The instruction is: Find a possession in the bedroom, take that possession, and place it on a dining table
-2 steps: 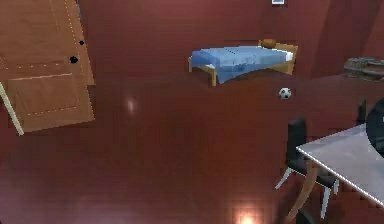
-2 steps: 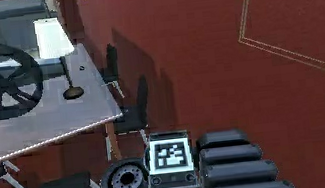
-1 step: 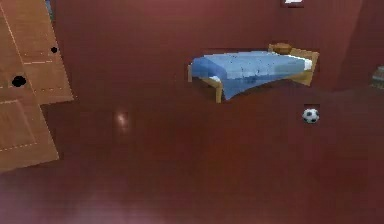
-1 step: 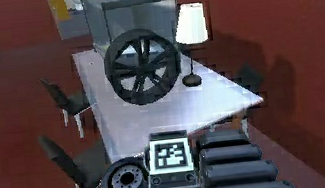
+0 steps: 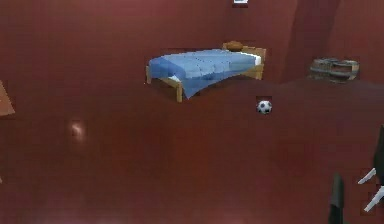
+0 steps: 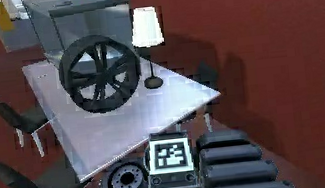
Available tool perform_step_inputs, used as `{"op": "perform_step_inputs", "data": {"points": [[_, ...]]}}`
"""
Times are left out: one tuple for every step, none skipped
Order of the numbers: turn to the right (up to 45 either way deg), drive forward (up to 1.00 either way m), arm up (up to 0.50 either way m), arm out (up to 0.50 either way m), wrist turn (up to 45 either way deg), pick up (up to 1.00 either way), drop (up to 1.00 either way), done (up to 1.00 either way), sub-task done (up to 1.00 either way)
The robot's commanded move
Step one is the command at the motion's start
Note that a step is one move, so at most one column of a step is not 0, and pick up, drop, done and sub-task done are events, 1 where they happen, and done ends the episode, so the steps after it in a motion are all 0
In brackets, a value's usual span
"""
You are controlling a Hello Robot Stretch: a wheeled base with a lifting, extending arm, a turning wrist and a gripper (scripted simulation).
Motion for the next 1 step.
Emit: {"op": "perform_step_inputs", "data": {"points": [[0.0,1.0,0.0,0.0,0.0,0.0,0.0,0.0,0.0]]}}
